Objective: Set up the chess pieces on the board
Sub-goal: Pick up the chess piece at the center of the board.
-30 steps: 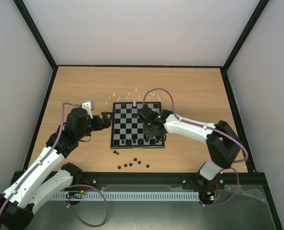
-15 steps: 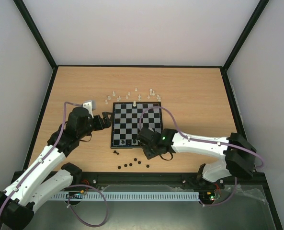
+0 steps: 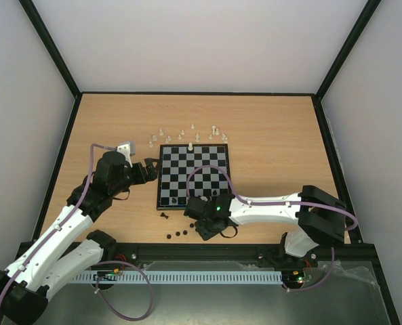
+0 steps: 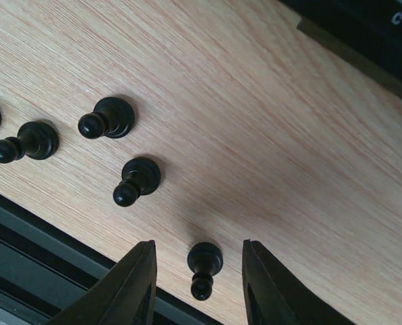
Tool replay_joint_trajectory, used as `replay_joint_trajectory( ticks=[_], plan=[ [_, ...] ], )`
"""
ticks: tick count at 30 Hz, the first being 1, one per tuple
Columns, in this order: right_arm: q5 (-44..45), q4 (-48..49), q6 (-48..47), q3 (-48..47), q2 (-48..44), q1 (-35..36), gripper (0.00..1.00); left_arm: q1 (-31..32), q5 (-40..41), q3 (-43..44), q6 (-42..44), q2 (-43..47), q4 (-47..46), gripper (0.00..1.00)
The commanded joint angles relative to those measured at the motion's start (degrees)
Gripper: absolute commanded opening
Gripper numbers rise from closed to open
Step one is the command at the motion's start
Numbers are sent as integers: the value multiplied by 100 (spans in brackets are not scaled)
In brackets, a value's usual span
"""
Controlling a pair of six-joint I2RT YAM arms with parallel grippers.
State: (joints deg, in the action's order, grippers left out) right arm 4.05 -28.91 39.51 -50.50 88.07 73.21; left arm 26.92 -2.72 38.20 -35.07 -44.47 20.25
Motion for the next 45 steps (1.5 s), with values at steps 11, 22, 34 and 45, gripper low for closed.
replay_joint_trajectory(
  ticks=[11,22,34,45],
  plan=[
    [-142,-184,326,203,67,122,22,-37,-16,-83,23,9,-77,99],
    [-119,-186,416,344,18,167,11,-37,-53,-119,1,-6,-121,99],
    [768,-596,256,-304,-488,-489,5,-37,-52,-101,18,-26,-126,99],
    [828,-1048,-1011,-1908,23,-1822,7,-37,-2,-111,45,32,-100,99]
  ],
)
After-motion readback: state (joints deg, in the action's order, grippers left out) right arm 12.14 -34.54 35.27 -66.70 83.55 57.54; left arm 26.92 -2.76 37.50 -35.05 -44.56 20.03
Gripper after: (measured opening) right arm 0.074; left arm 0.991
